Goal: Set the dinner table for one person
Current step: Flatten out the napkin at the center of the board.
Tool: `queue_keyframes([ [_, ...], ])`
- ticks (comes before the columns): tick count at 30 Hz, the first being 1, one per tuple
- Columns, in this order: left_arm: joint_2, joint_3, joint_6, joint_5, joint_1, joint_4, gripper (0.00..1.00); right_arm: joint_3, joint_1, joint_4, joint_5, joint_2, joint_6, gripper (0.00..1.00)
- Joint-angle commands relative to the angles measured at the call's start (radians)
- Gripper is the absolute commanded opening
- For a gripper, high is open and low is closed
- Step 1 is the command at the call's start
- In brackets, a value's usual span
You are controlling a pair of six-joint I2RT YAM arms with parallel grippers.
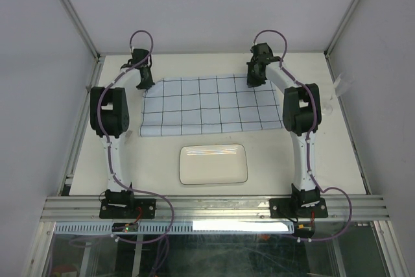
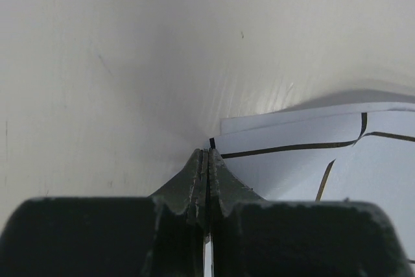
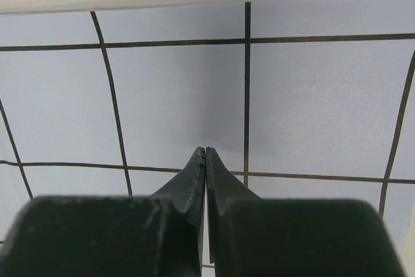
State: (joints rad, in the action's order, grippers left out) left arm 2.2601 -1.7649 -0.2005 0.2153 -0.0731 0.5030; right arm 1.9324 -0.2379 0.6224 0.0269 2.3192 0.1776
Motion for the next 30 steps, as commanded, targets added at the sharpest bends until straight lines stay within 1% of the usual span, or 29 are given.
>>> queue_keyframes([
  [1,-0.139,0.05,0.006,0.025,-0.01,-0.002,0.0,-0.002,0.006,-0.035,-0.001,-0.099,-0.006,0.0],
  [4,-0.173,0.055,0.004,0.04,-0.01,0.002,0.0,-0.007,0.006,-0.037,0.001,-0.105,-0.003,0.0],
  [7,-0.207,0.054,-0.007,0.086,-0.01,-0.003,0.0,-0.006,0.006,-0.036,0.008,-0.107,0.003,0.0],
  [13,-0.279,0.051,-0.011,0.064,-0.014,0.021,0.0,-0.004,0.006,-0.028,0.001,-0.099,0.003,0.0],
  [18,-0.334,0.158,-0.058,-0.006,-0.044,0.035,0.0,-0.013,0.004,-0.026,0.022,-0.09,0.017,0.0],
  [23,-0.378,0.296,-0.113,-0.027,-0.102,-0.017,0.0,-0.038,0.0,-0.029,0.032,-0.099,0.016,0.0],
  [27,-0.373,0.372,-0.146,-0.074,-0.142,-0.063,0.0,-0.052,0.0,-0.031,0.039,-0.105,0.02,0.0],
  [30,-0.35,0.389,-0.152,-0.074,-0.161,-0.069,0.0,-0.056,0.0,-0.027,0.043,-0.104,0.021,0.0],
])
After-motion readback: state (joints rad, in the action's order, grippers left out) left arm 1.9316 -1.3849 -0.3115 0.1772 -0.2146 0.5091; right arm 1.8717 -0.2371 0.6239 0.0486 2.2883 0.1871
